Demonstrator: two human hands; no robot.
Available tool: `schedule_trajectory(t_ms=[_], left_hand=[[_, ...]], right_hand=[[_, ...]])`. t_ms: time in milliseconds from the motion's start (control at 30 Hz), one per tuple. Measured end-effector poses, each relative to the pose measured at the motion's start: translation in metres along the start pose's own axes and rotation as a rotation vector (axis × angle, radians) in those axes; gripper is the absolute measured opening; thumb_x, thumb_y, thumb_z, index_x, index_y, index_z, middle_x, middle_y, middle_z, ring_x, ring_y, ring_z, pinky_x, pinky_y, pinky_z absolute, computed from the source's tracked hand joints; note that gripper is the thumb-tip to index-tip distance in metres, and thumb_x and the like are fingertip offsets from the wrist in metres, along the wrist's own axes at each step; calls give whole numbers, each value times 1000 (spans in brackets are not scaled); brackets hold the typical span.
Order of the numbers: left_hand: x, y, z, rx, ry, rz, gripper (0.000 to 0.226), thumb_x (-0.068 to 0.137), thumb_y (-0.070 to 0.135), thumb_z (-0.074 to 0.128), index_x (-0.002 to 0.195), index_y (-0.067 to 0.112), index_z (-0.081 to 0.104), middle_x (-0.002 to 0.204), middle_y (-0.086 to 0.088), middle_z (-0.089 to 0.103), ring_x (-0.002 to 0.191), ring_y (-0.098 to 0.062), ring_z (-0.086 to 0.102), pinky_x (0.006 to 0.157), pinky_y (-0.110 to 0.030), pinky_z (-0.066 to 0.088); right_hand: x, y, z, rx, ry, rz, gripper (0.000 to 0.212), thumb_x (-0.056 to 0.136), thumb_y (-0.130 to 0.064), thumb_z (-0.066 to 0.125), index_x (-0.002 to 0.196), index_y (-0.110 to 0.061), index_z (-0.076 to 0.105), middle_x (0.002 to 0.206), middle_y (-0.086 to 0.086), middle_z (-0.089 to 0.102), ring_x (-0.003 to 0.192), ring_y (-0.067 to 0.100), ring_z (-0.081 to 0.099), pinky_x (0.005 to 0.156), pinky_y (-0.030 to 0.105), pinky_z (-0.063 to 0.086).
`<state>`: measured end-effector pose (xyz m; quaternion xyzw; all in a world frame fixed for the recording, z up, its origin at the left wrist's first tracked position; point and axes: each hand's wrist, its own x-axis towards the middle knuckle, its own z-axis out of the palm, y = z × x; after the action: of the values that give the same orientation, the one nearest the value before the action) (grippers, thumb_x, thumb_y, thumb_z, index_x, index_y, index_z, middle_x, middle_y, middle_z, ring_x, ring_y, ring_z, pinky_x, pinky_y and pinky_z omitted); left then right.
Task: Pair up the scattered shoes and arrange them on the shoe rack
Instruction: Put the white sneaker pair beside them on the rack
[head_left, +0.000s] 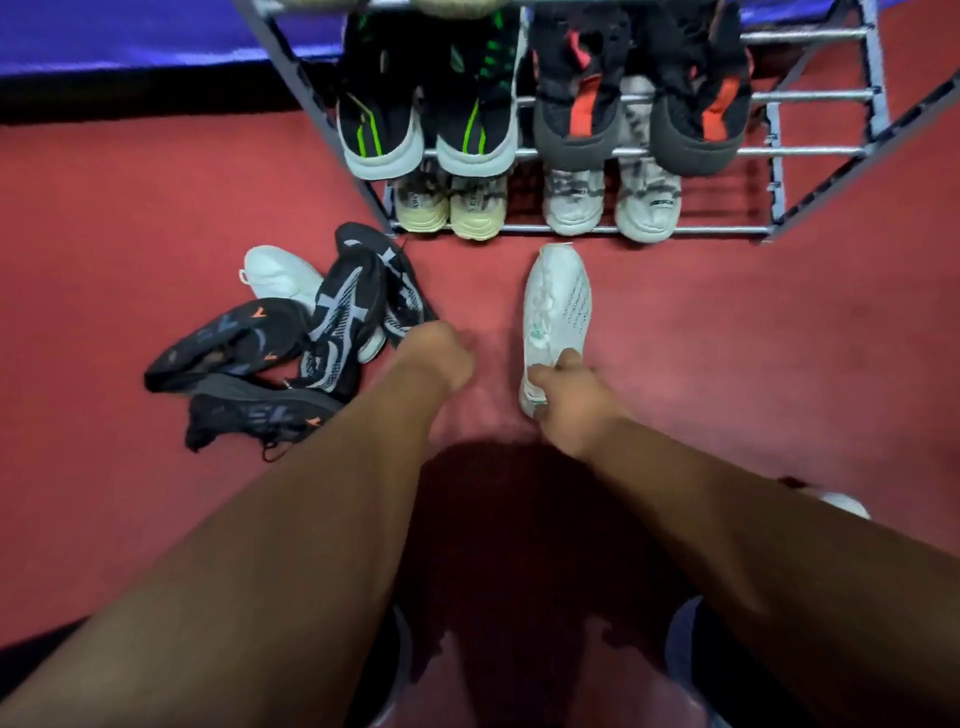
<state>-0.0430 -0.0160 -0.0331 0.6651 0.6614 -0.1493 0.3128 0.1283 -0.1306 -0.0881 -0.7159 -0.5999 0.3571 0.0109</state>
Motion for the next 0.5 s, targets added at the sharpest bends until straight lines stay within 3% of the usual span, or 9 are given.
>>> schedule_trajectory(t_ms=[67, 167, 367, 500], left_hand=[[-5, -23, -7, -31, 37, -23, 38, 97, 34, 50, 113, 6, 70, 119, -19, 69, 112, -39, 63, 98, -43, 52], [-11, -53, -18, -103, 145, -80, 27, 92, 22, 54, 111, 8, 65, 116, -17, 68, 109, -40, 62, 94, -46, 54], [-2, -98, -39, -145, 352, -170, 54, 87, 25, 66, 133, 3, 49, 137, -17, 45, 126, -39, 45, 104, -47, 41], [16, -128, -39, -146, 252, -262, 73, 85, 34, 74, 140, 4, 37, 144, -16, 39, 134, -39, 40, 110, -45, 35]], right_hand=[[6, -18, 4, -21, -14, -54, 37, 83, -19, 60, 118, -32, 60, 115, 3, 38, 91, 32, 45, 94, 40, 51], [17, -42, 4, -50, -34, -114, 39, 84, -17, 62, 121, -30, 63, 120, 5, 39, 102, 37, 48, 98, 39, 49], [42, -98, -7, -138, 52, -126, 50, 81, -41, 66, 125, -18, 60, 126, 10, 48, 114, 38, 51, 97, 41, 47], [57, -116, -4, -139, 73, -66, 47, 85, -39, 62, 124, -13, 58, 128, 13, 46, 117, 40, 49, 100, 44, 45]])
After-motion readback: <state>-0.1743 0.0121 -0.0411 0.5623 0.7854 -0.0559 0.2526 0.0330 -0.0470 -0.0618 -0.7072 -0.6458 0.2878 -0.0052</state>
